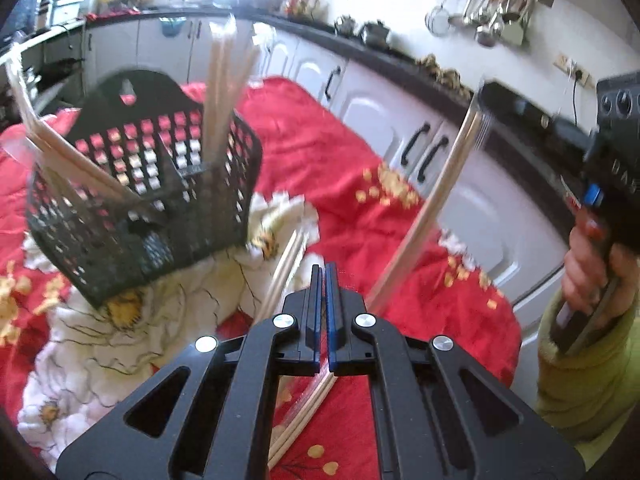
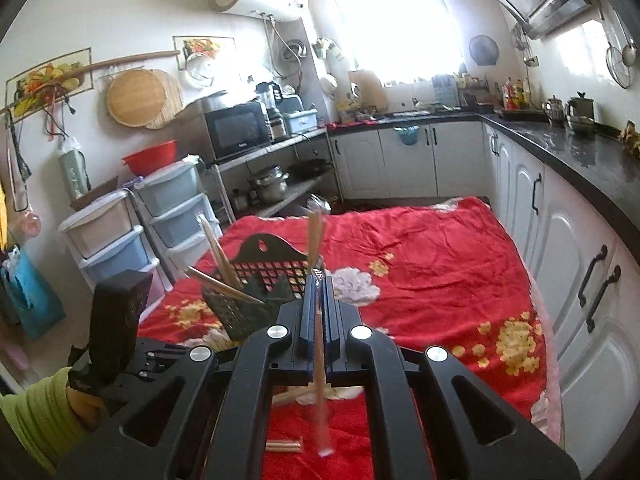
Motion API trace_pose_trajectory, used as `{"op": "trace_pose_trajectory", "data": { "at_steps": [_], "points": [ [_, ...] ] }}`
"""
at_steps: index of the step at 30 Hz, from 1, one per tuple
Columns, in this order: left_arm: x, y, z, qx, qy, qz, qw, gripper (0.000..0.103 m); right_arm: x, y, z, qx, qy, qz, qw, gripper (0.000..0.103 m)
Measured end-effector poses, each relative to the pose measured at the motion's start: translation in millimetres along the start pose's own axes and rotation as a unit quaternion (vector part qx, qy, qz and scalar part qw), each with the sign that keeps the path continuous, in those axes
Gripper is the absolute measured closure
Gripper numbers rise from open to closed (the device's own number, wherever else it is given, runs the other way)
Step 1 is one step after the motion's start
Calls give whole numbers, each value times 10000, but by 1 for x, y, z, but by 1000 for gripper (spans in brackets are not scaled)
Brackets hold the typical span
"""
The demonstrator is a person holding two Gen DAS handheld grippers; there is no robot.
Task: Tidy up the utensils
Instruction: 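Lift the chopsticks with both tools and carry them toward the caddy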
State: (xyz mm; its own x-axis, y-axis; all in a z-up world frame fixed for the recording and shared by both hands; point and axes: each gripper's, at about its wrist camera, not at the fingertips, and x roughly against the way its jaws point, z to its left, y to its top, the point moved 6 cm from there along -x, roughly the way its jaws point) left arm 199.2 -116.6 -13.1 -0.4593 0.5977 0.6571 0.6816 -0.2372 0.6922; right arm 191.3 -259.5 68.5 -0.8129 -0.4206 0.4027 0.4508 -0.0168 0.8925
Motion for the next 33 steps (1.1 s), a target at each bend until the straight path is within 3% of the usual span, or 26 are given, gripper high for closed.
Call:
{"op": "trace_pose_trajectory", "data": {
  "at_steps": [13,33],
  "points": [
    [66,46,9,307,232,-1016,9941,103,7,32,31,250,285,-328,9987,100],
    [117,85,8,427,183,-1788,9828,103,5,46,59,368,597,-468,9964,100]
  ]
}}
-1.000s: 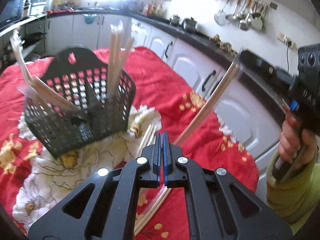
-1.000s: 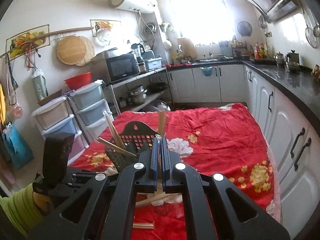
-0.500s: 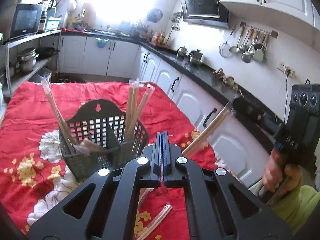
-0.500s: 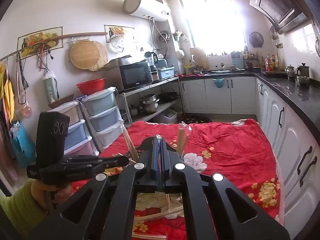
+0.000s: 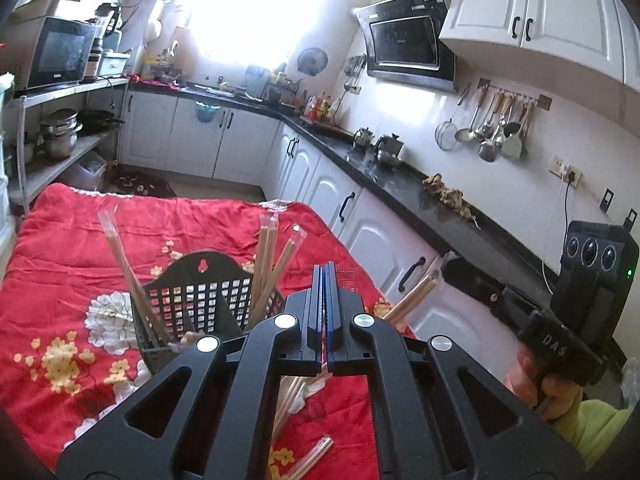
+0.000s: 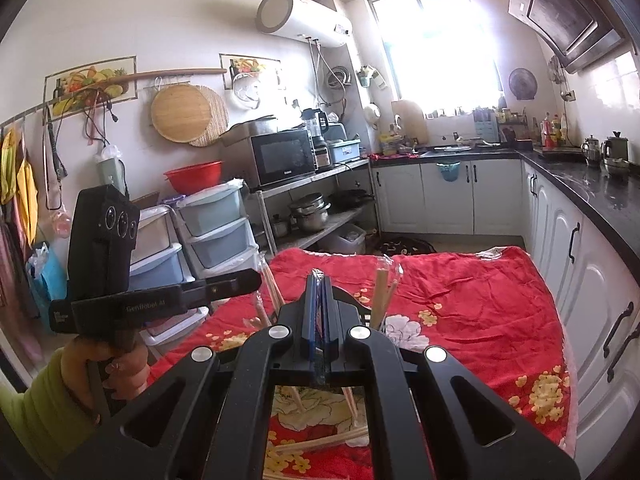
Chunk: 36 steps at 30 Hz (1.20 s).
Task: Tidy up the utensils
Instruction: 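Lift the chopsticks with both tools and carry them toward the caddy, then lower the held chopsticks into the caddy slots with both tools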
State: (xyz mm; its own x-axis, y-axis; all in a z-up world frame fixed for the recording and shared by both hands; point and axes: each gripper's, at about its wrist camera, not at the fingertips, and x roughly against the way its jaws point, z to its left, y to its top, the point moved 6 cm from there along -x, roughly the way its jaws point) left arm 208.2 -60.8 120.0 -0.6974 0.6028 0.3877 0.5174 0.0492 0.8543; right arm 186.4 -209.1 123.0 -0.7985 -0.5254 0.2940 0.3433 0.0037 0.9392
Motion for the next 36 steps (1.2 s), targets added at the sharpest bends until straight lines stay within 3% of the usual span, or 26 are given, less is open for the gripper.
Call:
{"op": "trace_pose_trajectory", "data": {
  "at_steps": [10,23,36],
  "points": [
    [8,23,-6,47,-51,-277,9996,103,-1,11,6,13,98,-111,9999,100],
    [17,77,-9,134,-14,-790,9968,103,-1,50,13,76,243,-448,9987,100],
    [8,112,6,209,249,-1096,9934,103,-4,91,15,116,379,-845,9956,100]
  ]
}}
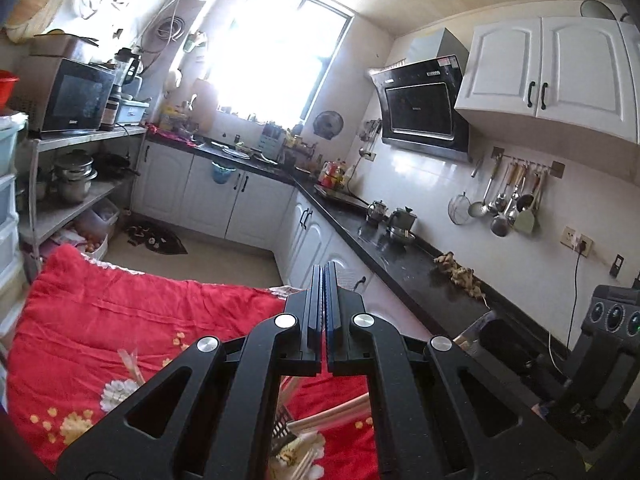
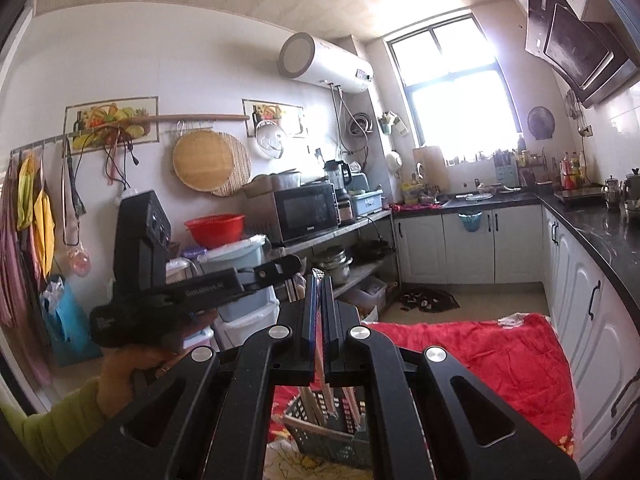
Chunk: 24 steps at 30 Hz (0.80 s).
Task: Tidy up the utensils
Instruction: 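Lower the held chopsticks into the caddy slots with both tools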
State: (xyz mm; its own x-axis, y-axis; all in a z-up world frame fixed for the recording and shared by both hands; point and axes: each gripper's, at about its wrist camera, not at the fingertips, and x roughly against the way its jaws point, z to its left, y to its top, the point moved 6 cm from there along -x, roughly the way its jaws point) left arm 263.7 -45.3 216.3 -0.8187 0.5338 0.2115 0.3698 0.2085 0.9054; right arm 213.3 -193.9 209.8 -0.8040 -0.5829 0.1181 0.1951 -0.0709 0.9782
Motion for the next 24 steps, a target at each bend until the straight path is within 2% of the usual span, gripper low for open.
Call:
{"op": "trace_pose_trajectory", "data": {
  "at_steps": [11,24],
  "points": [
    [-10,-3,9,-5,78,-112,9999,103,-15,10,-9,60,-114,-212,9997,100],
    [-28,-28,26,69,112,62,9999,103,-40,-15,-30,-140,-184,27,9997,100]
  ]
}}
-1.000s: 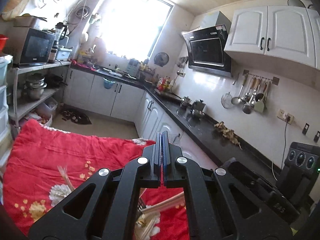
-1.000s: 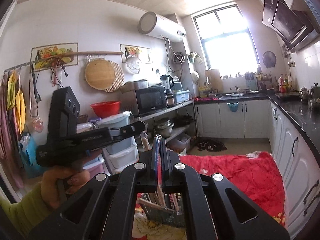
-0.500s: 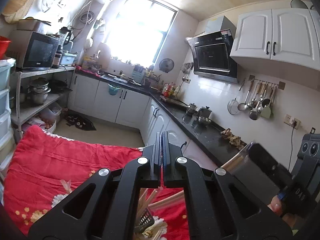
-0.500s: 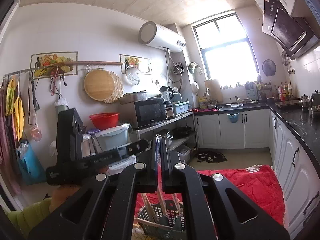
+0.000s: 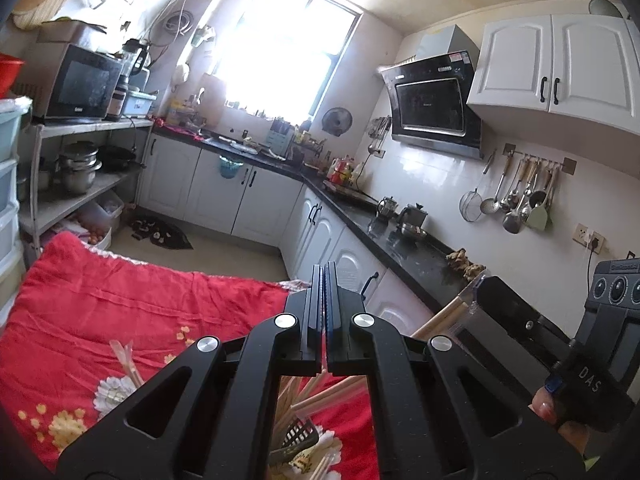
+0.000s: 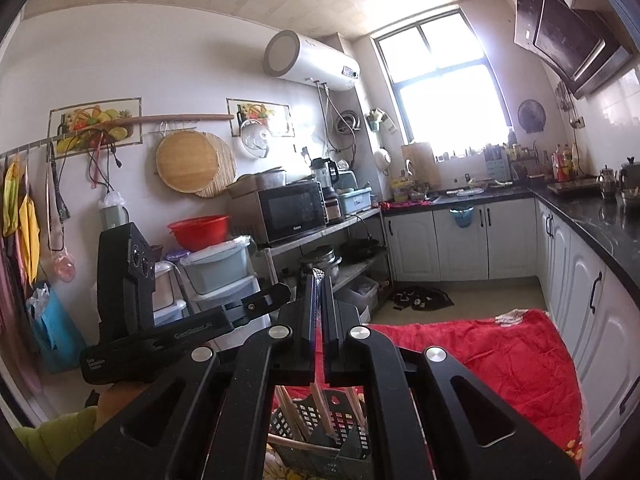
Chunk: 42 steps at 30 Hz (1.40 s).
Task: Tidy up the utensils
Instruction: 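Lower the held chopsticks into the caddy slots with both tools, then open both tools to release the chopsticks into the caddy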
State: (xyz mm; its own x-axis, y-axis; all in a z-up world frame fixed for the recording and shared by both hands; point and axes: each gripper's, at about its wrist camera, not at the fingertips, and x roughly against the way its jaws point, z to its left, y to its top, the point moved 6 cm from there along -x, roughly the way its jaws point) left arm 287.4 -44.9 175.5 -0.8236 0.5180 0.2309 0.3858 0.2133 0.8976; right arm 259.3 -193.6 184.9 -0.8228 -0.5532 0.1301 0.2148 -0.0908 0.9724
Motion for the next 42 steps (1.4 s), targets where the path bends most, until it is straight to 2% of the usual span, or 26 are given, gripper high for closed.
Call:
{"op": "trace_pose_trajectory", "data": {
  "at_steps": [17,30,32,34,36,38,42],
  "points": [
    [-22,-48,33,177,207,432,9987,103,-37,-54,-20,-367,-175,635,9972,100],
    [-20,-66,44,320,198,558,9977,103,-45,-82,-29,-567,-287,886,9940,100],
    [-18,-67,45,321,192,563,9977,103,-45,-85,-30,-579,-311,911,9937,98],
    [-19,-67,45,304,202,564,9977,103,-45,-88,-31,-596,-325,950,9932,90],
    [-17,-69,45,276,248,562,9977,100,-44,-90,-33,-615,-342,959,9929,86],
    [-15,-68,45,247,280,550,9978,90,-42,-92,-34,-620,-357,963,9928,85],
    [-7,-68,45,196,356,471,9981,81,-37,-93,-37,-644,-400,966,9924,78]
  ]
}}
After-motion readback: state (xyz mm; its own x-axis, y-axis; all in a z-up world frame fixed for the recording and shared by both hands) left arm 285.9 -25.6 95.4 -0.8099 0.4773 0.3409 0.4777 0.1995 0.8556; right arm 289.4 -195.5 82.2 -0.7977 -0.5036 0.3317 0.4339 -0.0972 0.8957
